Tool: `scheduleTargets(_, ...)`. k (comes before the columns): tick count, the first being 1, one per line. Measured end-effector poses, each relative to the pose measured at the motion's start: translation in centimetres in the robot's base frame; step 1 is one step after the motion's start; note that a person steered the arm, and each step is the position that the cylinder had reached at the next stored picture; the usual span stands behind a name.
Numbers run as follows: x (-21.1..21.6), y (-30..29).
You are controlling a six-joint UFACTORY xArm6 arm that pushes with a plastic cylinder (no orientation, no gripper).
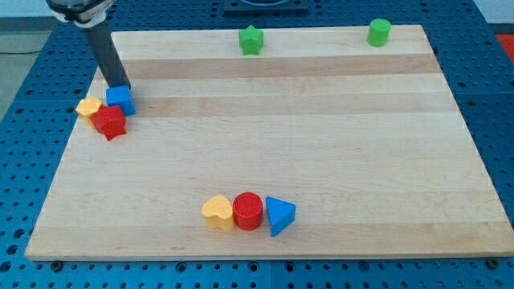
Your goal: Slide the green star to the right of the blue cube
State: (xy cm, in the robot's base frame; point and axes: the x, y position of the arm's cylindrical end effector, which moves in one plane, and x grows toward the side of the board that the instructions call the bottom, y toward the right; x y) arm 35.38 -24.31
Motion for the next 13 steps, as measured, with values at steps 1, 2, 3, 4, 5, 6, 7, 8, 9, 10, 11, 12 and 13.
scheduleTargets(1, 0.7, 0.0)
scheduleTargets(2, -0.5, 3.2)
scheduleTargets(3, -2.2, 10.5)
scheduleTargets(4, -5.0, 16.7)
scheduleTargets(5, -8.1, 23.7)
scheduleTargets(6, -11.6, 27.3)
scheduleTargets(7, -13.8, 25.3)
scheduleTargets(8, -13.8, 23.1)
scheduleTargets(9, -13.4, 21.7)
scheduleTargets(10, -11.9, 20.4)
scheduleTargets(11, -10.0, 18.0)
scheduleTargets(12, -8.5, 15.3)
scheduleTargets(13, -6.7, 13.1)
